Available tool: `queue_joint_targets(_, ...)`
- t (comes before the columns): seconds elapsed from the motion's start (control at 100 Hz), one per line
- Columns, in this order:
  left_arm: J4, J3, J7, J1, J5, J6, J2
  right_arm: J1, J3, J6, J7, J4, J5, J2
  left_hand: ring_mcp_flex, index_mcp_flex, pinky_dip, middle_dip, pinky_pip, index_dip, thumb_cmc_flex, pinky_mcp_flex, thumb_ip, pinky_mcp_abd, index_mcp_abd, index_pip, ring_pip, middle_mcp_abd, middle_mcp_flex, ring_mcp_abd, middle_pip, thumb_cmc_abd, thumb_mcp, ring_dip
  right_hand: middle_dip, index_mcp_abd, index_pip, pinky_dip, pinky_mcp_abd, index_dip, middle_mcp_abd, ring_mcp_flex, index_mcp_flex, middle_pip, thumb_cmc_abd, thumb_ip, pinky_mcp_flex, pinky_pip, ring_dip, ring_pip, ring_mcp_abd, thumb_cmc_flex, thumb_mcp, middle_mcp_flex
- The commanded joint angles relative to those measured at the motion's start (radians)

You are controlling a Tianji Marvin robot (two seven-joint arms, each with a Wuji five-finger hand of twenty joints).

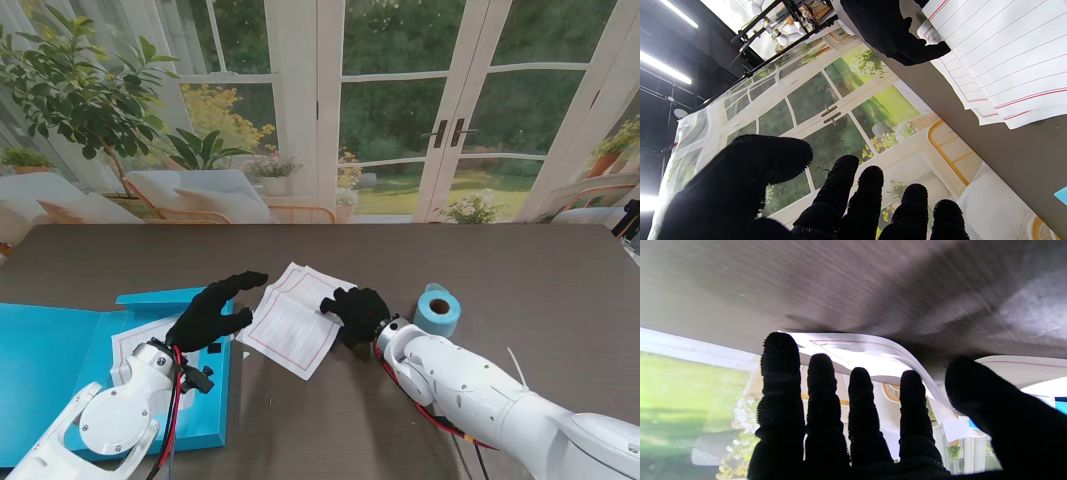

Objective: Peel a label from the label roll, stick it on the side of the file box and file the documents

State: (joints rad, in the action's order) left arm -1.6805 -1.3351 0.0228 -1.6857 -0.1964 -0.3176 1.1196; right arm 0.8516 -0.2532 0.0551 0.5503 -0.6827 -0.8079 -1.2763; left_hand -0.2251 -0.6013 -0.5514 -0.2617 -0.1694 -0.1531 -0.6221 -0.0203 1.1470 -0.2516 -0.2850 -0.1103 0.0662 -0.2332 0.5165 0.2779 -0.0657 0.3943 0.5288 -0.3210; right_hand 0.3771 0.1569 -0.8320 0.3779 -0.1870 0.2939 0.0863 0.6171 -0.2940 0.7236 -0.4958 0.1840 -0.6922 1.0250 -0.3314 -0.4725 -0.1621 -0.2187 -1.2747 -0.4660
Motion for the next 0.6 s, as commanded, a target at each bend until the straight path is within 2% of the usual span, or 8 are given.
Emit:
queue_joint_targets(0.0,-0.002,0.003,0.024,0.001,0.012,0.009,0.005,0.010,-0.005,0.007,-0.012,0.001,0.001,-0.004,0.002,-0.015,0.003,-0.001,0.028,0.002,0.009,-0.006,-0.013,0.026,-0.002,0.010,-0.011,0.005,0.006,-0.006,0.002,-0.022,-0.001,0.010,-0.002,0.050,-0.001,-0.014,0.017,0.005,-0.016,0.030,-0.040,0.007,0.069,-0.030,0.424,0.041,0.010,0.001,0.012,0.021,-0.006,-0.024)
queue_joint_targets(0.11,-0.003,0.006,0.029,0.002,0.018,0.017,0.005,0.017,-0.017,0.020,0.000,0.004,0.007,-0.004,0.002,-0.017,0.003,0.000,0.028,0.003,0.010,-0.008,-0.015,0.026,-0.004,0.011,-0.011,0.004,0.006,-0.005,0.003,-0.028,-0.003,0.010,-0.003,0.069,0.001,-0.015,0.018,0.010,-0.026,0.054,-0.066,0.009,0.162,-0.029,0.410,0.049,0.009,-0.004,0.015,-0.006,0.033,-0.059)
queue_joint_targets(0.26,-0.006,0.007,0.036,0.002,0.023,0.029,0.004,0.023,-0.028,0.040,0.017,0.000,0.004,-0.001,0.001,-0.016,0.002,0.000,0.028,0.004,0.011,-0.008,-0.018,0.026,-0.004,0.013,-0.010,0.004,0.004,-0.007,0.005,-0.038,-0.005,0.010,-0.003,0.075,-0.003,-0.014,0.018,0.016,-0.034,0.086,-0.075,0.011,0.233,-0.029,0.395,0.057,0.009,-0.008,0.016,-0.023,0.073,-0.101)
queue_joint_targets(0.36,-0.007,0.007,0.038,0.003,0.028,0.034,0.004,0.028,-0.039,0.049,0.029,-0.013,-0.003,0.004,0.002,-0.016,0.002,0.001,0.028,0.004,0.012,-0.009,-0.021,0.026,-0.005,0.014,-0.011,0.001,0.004,-0.005,0.005,-0.045,-0.008,0.010,-0.004,0.077,-0.005,-0.014,0.018,0.018,-0.040,0.116,-0.080,0.011,0.247,-0.030,0.376,0.065,0.006,-0.015,0.022,-0.035,0.081,-0.125)
queue_joint_targets(0.53,-0.010,0.010,0.040,0.003,0.041,0.044,0.006,0.026,-0.039,0.064,0.048,-0.012,-0.010,0.003,0.002,-0.017,0.001,0.001,0.028,0.005,0.014,-0.009,-0.027,0.026,-0.008,0.015,-0.011,0.002,0.002,-0.007,0.007,-0.062,-0.012,0.010,-0.006,0.081,-0.018,-0.014,0.022,0.026,-0.083,0.171,-0.108,0.005,0.236,-0.032,0.341,0.080,0.002,-0.021,0.035,-0.072,0.080,-0.179)
queue_joint_targets(0.55,-0.011,0.010,0.040,0.003,0.042,0.045,0.006,0.026,-0.040,0.066,0.050,-0.012,-0.010,0.003,0.002,-0.016,0.001,0.001,0.028,0.005,0.014,-0.009,-0.027,0.026,-0.007,0.016,-0.011,0.002,0.003,-0.006,0.007,-0.064,-0.013,0.010,-0.007,0.083,-0.018,-0.016,0.022,0.020,-0.091,0.176,-0.117,0.001,0.228,-0.019,0.339,0.081,0.002,-0.017,0.037,-0.079,0.081,-0.187)
queue_joint_targets(0.59,-0.012,0.010,0.041,0.002,0.044,0.048,0.006,0.027,-0.042,0.071,0.056,-0.012,-0.010,0.003,0.002,-0.016,0.001,0.002,0.028,0.005,0.013,-0.010,-0.028,0.028,-0.007,0.016,-0.011,0.001,0.002,-0.007,0.007,-0.065,-0.013,0.010,-0.005,0.089,-0.047,-0.023,0.023,-0.036,-0.103,0.191,-0.142,-0.003,0.199,0.043,0.333,0.088,-0.002,-0.015,0.042,-0.099,0.071,-0.208)
